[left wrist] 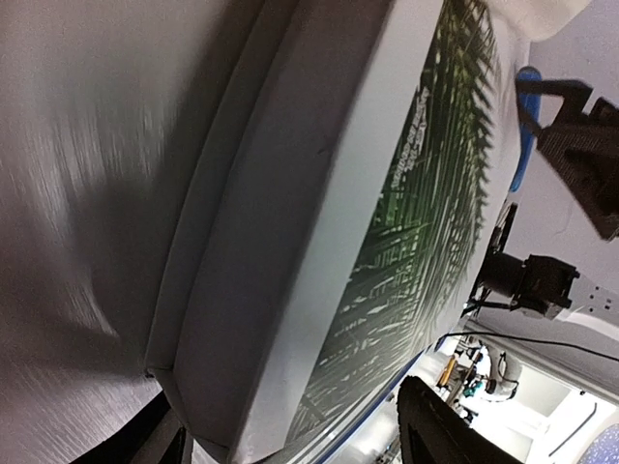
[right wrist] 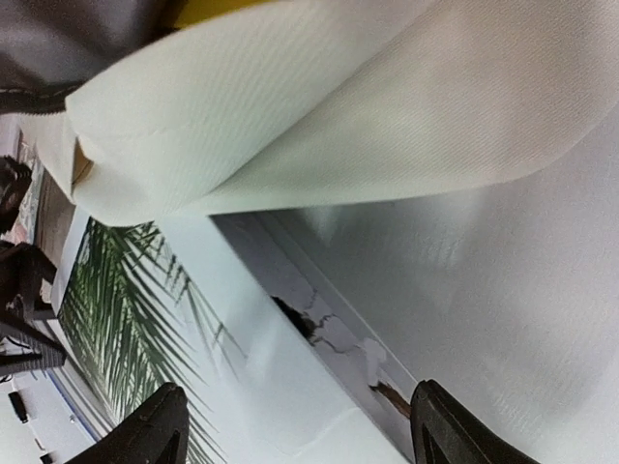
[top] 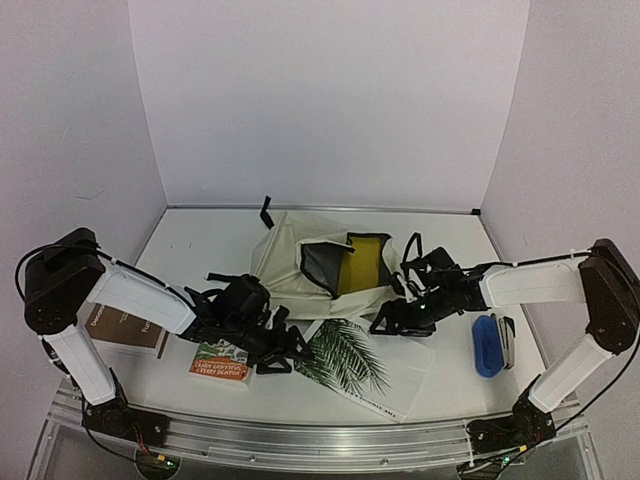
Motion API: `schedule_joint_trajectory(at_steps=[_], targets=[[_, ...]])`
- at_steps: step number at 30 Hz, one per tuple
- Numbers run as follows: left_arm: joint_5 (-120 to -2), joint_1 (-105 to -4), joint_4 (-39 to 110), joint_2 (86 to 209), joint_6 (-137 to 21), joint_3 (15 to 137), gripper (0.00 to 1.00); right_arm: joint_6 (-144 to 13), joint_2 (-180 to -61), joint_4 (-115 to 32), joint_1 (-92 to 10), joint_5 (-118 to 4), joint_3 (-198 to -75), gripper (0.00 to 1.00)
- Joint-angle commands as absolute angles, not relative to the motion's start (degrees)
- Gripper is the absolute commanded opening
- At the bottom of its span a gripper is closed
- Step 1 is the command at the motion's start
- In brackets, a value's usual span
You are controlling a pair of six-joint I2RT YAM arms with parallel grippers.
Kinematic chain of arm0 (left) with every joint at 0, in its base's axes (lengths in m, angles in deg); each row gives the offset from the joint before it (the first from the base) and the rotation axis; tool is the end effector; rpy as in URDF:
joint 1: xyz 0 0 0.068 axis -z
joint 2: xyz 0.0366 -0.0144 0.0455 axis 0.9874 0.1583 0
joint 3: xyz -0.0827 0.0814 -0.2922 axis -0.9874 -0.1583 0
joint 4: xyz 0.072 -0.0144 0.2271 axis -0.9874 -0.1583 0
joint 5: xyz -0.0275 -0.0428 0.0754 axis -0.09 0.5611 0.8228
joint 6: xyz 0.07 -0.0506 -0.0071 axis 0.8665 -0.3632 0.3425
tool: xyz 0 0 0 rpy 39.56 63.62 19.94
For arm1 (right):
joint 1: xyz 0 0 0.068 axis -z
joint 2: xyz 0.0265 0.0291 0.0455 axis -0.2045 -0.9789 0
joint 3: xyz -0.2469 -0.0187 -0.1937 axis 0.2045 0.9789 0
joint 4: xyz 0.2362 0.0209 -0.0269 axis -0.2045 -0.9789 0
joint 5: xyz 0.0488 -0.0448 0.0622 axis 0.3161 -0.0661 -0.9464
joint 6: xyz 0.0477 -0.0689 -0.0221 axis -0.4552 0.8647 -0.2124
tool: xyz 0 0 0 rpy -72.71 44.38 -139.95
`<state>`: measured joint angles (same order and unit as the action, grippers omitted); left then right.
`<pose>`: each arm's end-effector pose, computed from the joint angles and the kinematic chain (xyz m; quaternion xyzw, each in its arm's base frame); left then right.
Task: Pack the student bag
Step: Adjust the book at the center of the board, then pick up the book from the center of the board.
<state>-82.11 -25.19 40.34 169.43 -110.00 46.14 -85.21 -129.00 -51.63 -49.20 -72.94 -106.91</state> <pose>0.1538 -0.2918 0.1666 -0.0270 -0.9085 0.4160 0.0291 0.2210 0.2083 0.1922 -0.1512 0.9223 0.3248 0.1452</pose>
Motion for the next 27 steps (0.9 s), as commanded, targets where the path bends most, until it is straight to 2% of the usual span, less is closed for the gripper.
schedule_joint_trajectory(at_steps=[1,18,23,27], targets=[[-78.9,-28.0,51.9,168.6,-110.5,48.1,0.72,-86.9,-126.3,-51.5,-50.0,-79.0,-106.2,0.77],[-79.0,-33.1,57.9,175.5,-107.6,55.2,0.72,-92.5,-123.8,-50.5,-53.4,-83.9,-105.2,0.73],[-77.8,-33.3,50.3,174.4,-103.8,57.1,0.72,-97.5,-123.7,-49.4,-53.4,-75.8,-104.0,0.62],[-77.3,-33.3,46.0,172.0,-102.1,55.9,0.73,-99.4,-125.4,-47.1,-53.4,-73.9,-102.5,0.56]])
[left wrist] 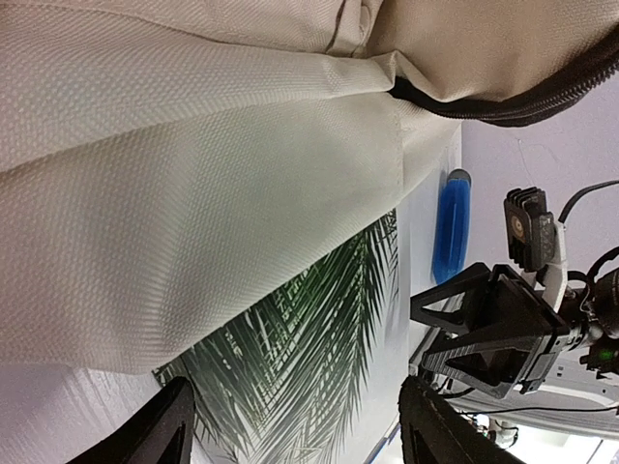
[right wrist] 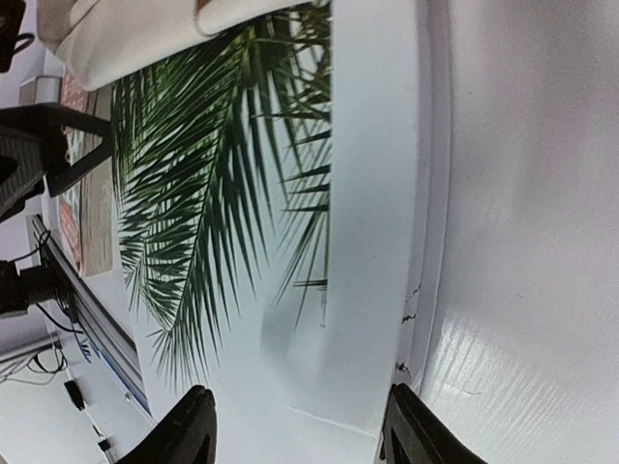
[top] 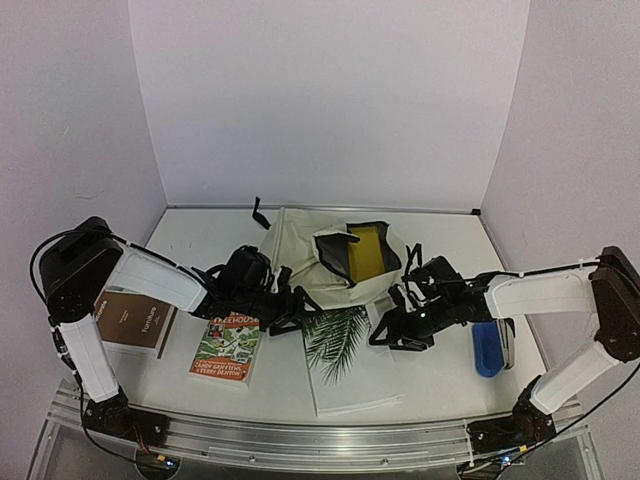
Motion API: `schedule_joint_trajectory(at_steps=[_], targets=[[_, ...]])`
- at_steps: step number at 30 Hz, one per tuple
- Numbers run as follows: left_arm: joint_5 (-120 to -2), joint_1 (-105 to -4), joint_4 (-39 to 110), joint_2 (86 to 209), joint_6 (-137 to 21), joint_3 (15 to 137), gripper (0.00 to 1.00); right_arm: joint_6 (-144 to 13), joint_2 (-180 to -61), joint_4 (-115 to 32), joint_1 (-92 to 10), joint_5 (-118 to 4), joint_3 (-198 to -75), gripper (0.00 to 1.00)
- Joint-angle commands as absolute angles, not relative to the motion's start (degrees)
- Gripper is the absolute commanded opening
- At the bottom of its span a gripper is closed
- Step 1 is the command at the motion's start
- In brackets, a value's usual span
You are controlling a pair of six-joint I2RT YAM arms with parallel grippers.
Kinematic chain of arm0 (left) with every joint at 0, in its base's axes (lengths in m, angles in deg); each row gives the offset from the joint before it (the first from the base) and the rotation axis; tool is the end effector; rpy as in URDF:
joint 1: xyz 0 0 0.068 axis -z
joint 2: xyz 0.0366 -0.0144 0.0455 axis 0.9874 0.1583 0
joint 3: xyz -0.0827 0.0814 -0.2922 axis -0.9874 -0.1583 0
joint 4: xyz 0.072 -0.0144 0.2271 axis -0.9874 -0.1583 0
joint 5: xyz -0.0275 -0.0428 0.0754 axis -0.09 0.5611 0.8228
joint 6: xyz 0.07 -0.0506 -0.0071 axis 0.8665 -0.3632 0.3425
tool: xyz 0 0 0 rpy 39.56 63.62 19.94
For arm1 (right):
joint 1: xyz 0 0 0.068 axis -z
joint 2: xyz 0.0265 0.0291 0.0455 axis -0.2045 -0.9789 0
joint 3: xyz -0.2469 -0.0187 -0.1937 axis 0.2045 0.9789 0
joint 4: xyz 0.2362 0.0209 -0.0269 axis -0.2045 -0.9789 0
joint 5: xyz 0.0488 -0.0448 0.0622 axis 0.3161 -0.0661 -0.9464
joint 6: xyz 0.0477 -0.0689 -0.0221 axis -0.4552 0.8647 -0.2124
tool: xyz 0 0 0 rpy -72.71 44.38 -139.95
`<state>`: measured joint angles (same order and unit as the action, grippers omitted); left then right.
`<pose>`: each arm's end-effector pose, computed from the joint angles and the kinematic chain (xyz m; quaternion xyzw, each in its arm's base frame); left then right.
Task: Pack the student bag
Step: Pick up the book from the center of the board.
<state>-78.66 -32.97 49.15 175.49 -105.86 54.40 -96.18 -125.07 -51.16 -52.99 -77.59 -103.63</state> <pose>0.2334 -0.3082 0.1862 0.0104 0.8792 -0.4667 0.0955 0.1887 0.2140 0.1976 -0.1070 0.9177 0.3732 0.0837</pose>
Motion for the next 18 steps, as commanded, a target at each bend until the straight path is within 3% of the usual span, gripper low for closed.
schedule_joint_trajectory(at_steps=[1,5,18], targets=[[-77.0,-33.2,45.1,171.5,-101.9,55.4,0.73,-99.4,-125.9,-46.7,-53.4,-74.1,-102.3,0.55],[-76.3,-33.3,43.1,169.6,-101.8,53.4,0.73,-99.3,-127.1,-45.0,-53.4,-75.2,-101.3,0.53],[-74.4,-33.2,40.3,164.3,-103.7,48.8,0.73,-100.7,-127.7,-42.6,-53.4,-74.5,-99.0,0.13]])
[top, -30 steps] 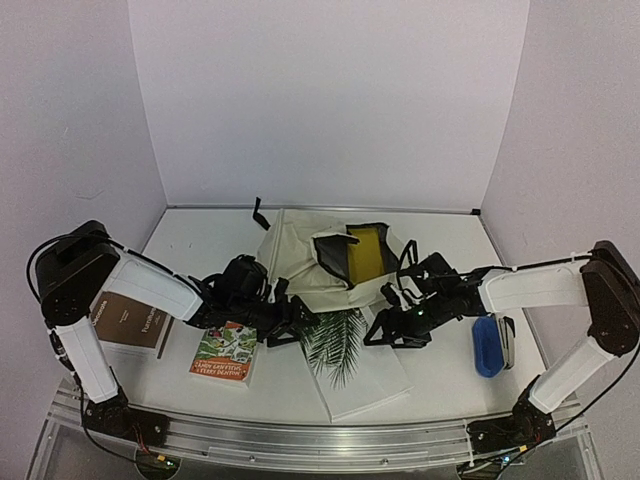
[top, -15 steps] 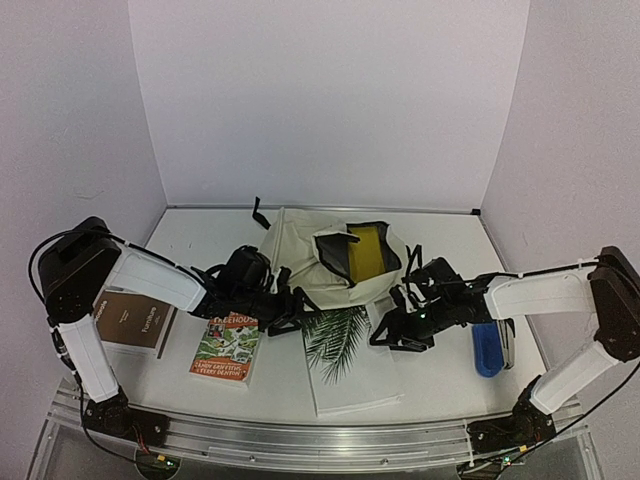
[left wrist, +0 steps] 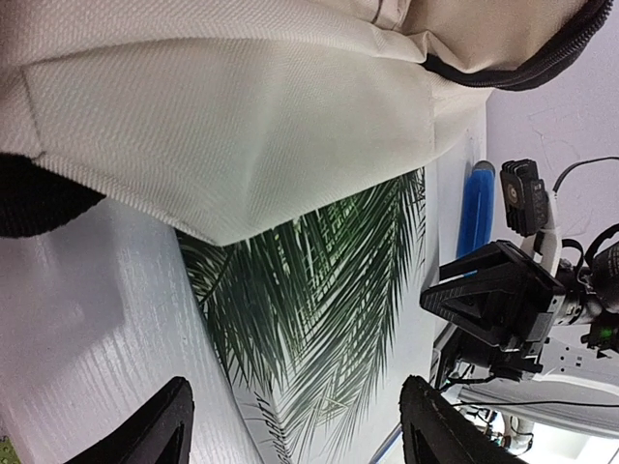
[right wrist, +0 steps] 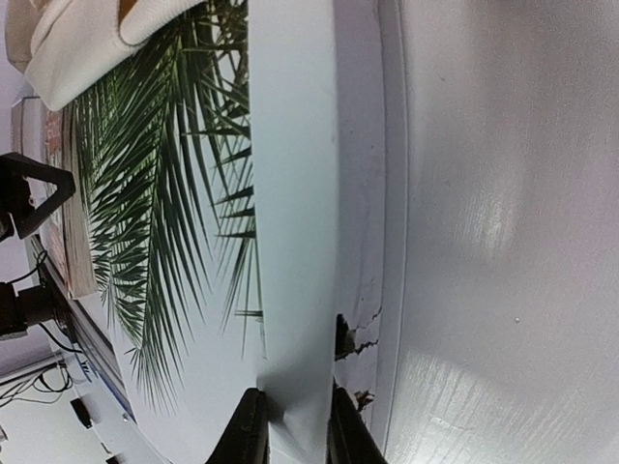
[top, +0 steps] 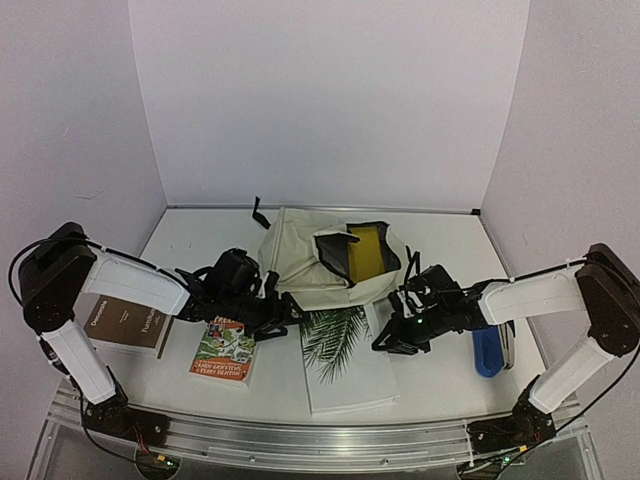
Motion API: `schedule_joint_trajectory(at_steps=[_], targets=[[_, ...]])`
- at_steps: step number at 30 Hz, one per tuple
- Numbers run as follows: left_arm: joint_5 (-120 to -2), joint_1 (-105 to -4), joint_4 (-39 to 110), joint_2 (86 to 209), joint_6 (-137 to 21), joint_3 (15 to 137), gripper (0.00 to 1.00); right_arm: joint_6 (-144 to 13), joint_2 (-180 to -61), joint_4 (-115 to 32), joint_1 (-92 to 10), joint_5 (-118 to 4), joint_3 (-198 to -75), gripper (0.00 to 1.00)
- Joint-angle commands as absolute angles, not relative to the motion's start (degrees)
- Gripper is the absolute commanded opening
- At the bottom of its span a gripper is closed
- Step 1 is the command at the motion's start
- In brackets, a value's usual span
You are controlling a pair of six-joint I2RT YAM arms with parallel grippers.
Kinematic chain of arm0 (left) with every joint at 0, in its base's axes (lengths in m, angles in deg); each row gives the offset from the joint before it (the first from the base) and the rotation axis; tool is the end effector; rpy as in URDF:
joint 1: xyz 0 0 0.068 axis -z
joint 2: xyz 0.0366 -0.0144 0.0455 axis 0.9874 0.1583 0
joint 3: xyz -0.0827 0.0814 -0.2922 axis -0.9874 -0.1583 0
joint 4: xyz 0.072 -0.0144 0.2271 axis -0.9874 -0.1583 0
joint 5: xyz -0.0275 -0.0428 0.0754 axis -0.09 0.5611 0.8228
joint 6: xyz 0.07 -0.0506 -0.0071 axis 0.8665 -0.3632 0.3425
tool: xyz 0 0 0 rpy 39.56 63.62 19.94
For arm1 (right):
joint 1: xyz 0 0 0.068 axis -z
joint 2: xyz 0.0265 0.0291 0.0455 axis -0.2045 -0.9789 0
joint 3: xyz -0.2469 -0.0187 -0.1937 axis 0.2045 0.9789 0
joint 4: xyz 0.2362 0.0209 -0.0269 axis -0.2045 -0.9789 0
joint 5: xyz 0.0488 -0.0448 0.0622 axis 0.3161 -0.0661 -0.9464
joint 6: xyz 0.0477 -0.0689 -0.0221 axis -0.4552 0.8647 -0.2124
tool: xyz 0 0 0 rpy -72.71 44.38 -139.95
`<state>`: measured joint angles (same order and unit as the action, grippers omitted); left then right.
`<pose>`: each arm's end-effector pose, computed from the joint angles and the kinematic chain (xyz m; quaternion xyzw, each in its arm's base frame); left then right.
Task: Pack the student bag
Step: Pick up the book from the center of the board.
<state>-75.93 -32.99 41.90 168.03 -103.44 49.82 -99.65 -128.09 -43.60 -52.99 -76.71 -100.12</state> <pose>0.2102 -0.2774 0.1927 0.0100 0.8978 -0.4288 0.1002 0.1930 0.2165 0.1772 -0.0789 0.9196 0.3756 0.0842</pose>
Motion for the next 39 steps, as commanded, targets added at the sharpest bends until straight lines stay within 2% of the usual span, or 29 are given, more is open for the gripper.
schedule_joint_trajectory(at_steps=[1,8,29,39], targets=[[-74.3,-33.2,40.0,163.7,-103.8,48.5,0.73,-101.1,-127.0,-42.5,-53.4,-74.5,-98.8,0.10],[-73.4,-33.2,39.2,159.6,-104.1,46.8,0.74,-104.5,-121.6,-41.7,-53.4,-76.4,-98.1,0.00],[-76.4,-33.2,41.8,146.0,-101.2,43.8,0.79,-111.5,-100.0,-47.6,-53.4,-83.8,-100.0,0.00],[-84.3,-32.6,53.4,147.6,-101.5,43.1,0.82,-110.9,-95.7,-49.0,-53.4,-81.0,-107.5,0.00]])
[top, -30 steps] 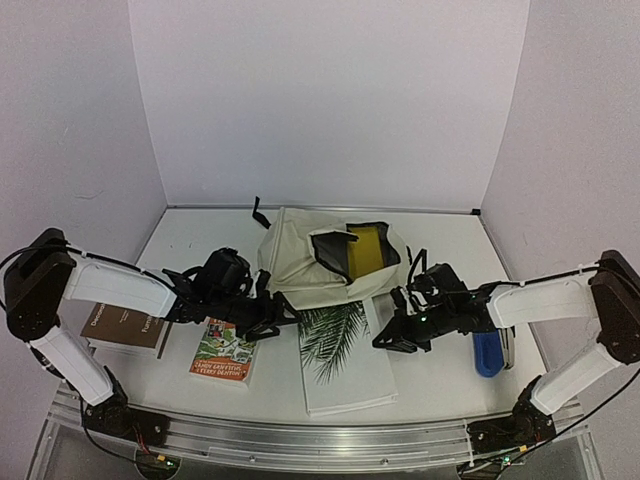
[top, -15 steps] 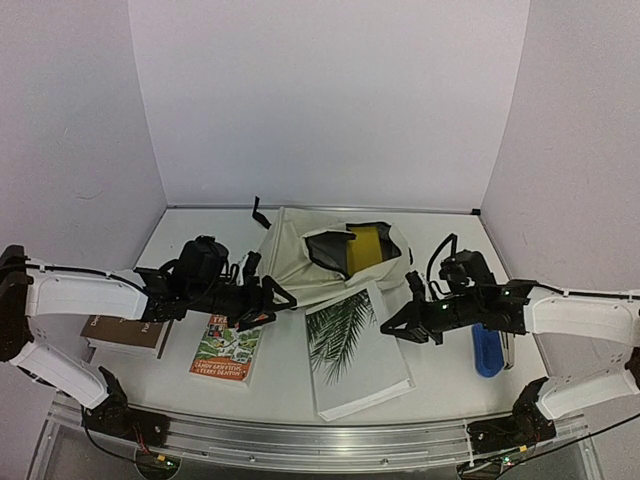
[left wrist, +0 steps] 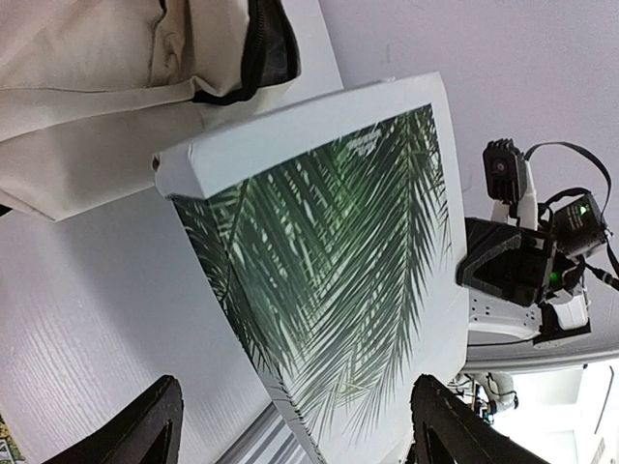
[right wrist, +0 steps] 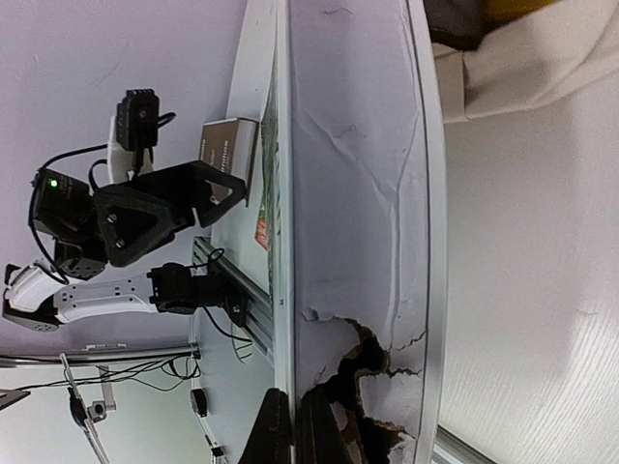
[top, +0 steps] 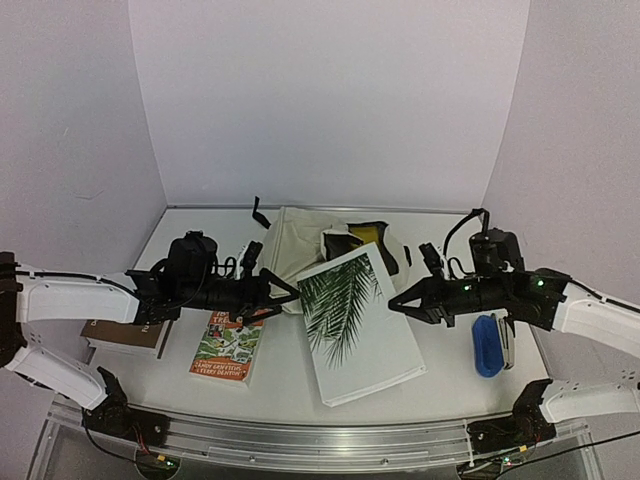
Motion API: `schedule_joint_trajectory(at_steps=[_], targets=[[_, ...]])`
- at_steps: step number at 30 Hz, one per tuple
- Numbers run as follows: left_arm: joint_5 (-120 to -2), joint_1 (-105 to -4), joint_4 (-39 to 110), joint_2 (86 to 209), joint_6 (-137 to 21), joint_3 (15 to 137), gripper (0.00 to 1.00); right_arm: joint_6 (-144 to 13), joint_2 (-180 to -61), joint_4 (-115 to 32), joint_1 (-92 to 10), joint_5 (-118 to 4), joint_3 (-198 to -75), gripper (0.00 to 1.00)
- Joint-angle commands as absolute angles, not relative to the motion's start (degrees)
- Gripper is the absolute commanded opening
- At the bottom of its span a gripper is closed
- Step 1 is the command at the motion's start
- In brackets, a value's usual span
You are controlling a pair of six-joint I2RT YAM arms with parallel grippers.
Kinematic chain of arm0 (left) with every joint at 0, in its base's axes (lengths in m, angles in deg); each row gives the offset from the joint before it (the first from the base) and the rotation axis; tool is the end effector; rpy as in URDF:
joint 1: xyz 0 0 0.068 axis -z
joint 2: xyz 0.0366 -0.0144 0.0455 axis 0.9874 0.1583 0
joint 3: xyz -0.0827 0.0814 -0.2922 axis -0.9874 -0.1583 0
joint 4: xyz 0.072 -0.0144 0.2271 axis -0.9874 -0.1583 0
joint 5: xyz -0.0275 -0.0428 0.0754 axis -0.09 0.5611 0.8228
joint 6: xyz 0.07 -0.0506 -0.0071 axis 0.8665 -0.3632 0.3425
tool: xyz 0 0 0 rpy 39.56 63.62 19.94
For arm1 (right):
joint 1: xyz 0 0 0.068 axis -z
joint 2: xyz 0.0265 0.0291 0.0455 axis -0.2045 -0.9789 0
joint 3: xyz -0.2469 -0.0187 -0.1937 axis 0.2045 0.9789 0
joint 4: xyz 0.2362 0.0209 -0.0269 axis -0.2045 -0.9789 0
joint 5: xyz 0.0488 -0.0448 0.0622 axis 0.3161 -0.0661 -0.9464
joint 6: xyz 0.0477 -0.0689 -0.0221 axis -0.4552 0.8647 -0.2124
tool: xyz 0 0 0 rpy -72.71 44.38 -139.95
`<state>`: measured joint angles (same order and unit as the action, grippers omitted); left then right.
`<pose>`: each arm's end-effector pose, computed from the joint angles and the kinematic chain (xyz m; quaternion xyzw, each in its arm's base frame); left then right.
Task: Pack the student bag
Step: Pick up the book from the center of the board.
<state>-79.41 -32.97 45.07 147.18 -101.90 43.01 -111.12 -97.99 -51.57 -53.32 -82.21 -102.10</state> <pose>0.1649 -0.2336 0.2702 0.0695 0.8250 -0.5328 0.1754 0.1298 0.1711 0.2993 -0.0675 0.8340 0.5257 0.1535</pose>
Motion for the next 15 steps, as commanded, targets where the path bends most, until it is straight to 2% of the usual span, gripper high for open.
schedule_joint_trajectory(at_steps=[1,9,15], targets=[[-84.9,-32.3,54.2,147.9,-101.3,43.5,0.82,-110.8,-95.7,-49.0,-53.4,-80.5,-108.2,0.00],[-87.8,-29.5,55.0,151.2,-98.5,48.2,0.86,-110.3,-94.6,-46.4,-53.4,-80.9,-111.0,0.00],[-91.0,-28.6,61.1,153.8,-99.8,50.1,0.86,-112.2,-93.0,-41.1,-53.4,-82.3,-109.9,0.00]])
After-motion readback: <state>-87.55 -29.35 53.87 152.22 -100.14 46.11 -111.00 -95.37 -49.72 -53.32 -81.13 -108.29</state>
